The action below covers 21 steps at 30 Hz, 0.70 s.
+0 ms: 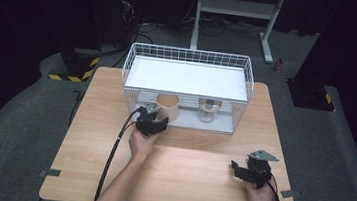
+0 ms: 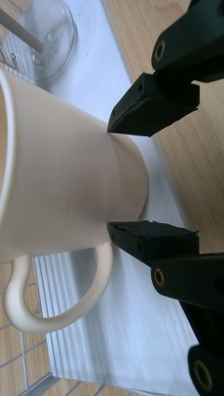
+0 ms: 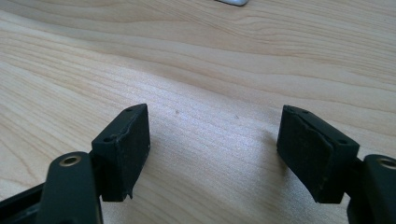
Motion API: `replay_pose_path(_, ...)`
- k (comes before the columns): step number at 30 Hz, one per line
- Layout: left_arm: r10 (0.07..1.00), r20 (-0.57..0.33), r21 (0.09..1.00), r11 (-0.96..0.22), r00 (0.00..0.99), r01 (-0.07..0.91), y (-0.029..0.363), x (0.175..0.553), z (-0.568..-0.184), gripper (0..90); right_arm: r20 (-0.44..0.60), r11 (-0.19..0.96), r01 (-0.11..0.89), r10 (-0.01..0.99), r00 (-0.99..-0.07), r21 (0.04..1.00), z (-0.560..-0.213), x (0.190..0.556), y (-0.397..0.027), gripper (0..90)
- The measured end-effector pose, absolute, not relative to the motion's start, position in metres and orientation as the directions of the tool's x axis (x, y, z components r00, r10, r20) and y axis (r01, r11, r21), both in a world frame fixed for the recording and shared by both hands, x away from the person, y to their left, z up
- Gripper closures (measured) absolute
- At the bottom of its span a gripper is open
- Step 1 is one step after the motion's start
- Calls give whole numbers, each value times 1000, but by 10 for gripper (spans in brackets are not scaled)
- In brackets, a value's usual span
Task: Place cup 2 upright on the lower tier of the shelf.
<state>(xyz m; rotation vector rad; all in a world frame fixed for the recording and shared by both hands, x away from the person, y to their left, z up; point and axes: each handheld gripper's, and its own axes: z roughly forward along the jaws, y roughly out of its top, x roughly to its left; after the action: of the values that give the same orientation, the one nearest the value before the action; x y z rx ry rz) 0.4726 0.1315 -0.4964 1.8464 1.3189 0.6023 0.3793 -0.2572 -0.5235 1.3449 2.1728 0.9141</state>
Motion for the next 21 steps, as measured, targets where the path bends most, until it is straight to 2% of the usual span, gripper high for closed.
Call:
replay_pose_path(10, 939, -64, 786, -161, 338, 597, 128, 486, -500, 446, -12, 314, 619, 897, -441, 720, -523, 379, -257, 257)
replay_pose_path(21, 925, -69, 806, -169, 373, 568, 138, 458, -490, 435, -12, 314, 619, 897, -441, 720, -524, 379, -257, 256)
